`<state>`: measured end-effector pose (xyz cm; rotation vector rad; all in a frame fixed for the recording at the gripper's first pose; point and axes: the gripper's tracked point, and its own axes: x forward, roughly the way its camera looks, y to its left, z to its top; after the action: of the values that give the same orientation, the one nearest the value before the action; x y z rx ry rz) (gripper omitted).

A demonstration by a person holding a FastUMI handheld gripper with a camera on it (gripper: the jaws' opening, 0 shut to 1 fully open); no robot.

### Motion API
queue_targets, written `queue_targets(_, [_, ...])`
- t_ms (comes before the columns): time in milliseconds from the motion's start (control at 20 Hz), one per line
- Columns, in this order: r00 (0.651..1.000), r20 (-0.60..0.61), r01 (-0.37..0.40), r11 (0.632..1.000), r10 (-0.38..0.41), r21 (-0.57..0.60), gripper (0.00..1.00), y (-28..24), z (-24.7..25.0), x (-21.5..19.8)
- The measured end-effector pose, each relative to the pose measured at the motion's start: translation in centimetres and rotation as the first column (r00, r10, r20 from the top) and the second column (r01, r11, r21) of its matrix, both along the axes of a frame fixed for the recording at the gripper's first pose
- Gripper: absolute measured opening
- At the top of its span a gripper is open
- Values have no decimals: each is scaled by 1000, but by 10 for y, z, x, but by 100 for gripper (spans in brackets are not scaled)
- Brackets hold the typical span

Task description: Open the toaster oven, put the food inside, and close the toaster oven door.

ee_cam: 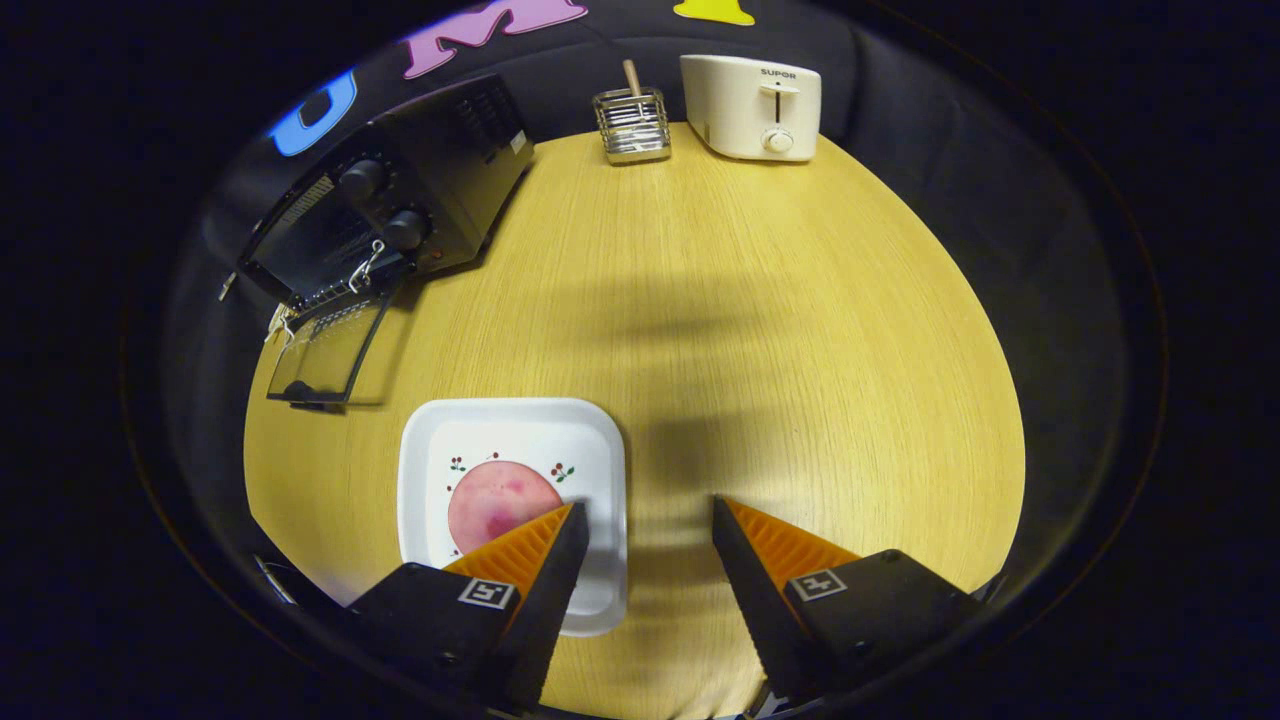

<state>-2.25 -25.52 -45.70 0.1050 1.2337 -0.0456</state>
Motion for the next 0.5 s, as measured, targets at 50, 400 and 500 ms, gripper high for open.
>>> queue_targets(50, [1000, -9, -10, 1000, 9, -20, 78, -1, -3, 0])
queue_targets(400, [999, -45, -31, 997, 28, -69, 30, 15, -4, 1])
queue_targets(500, [997, -71, -40, 997, 35, -69, 29, 15, -3, -1])
